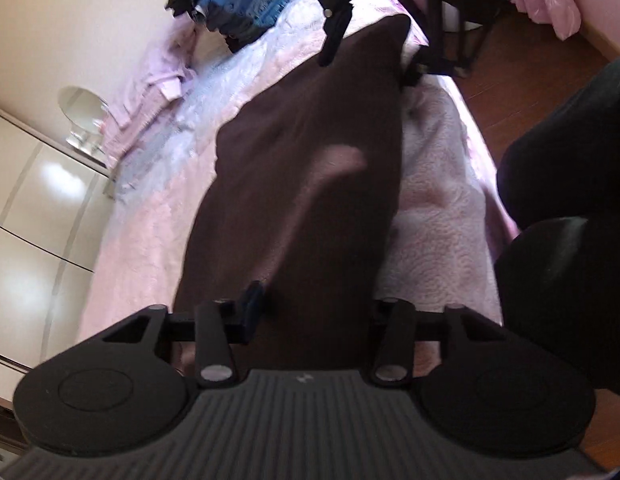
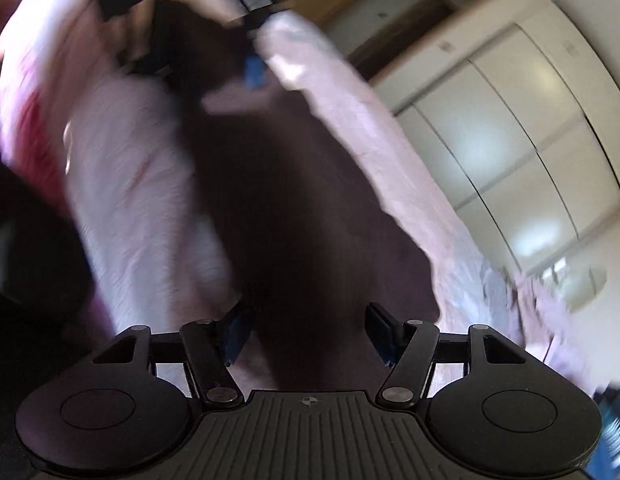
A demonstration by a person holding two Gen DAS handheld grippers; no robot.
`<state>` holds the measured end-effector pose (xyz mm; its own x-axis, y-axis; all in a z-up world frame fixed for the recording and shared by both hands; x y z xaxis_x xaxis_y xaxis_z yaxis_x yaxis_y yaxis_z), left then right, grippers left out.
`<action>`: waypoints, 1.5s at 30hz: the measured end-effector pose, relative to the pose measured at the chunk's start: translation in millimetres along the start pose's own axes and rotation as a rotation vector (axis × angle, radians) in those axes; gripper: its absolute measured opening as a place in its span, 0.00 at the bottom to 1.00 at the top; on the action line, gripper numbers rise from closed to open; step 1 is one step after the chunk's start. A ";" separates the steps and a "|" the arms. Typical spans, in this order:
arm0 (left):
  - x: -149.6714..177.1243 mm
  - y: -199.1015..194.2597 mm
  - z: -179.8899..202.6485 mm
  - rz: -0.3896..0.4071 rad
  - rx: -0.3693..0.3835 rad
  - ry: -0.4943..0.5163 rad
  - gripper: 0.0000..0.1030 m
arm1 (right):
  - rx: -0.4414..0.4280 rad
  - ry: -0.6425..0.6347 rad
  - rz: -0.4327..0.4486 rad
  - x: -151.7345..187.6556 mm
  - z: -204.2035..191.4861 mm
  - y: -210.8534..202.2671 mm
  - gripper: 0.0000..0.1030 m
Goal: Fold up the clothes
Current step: 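Carry the folded shirt with both grippers toward the clothes stack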
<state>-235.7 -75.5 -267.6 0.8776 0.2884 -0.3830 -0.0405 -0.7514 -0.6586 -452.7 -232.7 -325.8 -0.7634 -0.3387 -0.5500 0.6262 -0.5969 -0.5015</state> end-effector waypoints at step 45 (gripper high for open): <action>-767.1 194.3 -544.4 0.550 -0.173 0.047 0.10 | 0.478 0.063 -0.261 107.2 848.2 -207.6 0.19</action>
<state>-656.6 -765.9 250.8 0.7700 -0.1963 -0.6071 -0.4220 -0.8703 -0.2539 -799.0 -762.0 285.7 -0.8634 -0.0999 -0.4945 0.2647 -0.9241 -0.2755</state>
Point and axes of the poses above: each gripper's, at about its wrist camera, not at the fingertips, and y roughly the way its jaws point, z to its right, x to its underside, the point moved 5 cm from there along y, roughly the way its jaws point, and after that the axes turned 1 degree about -y, right-handed, at the moved point
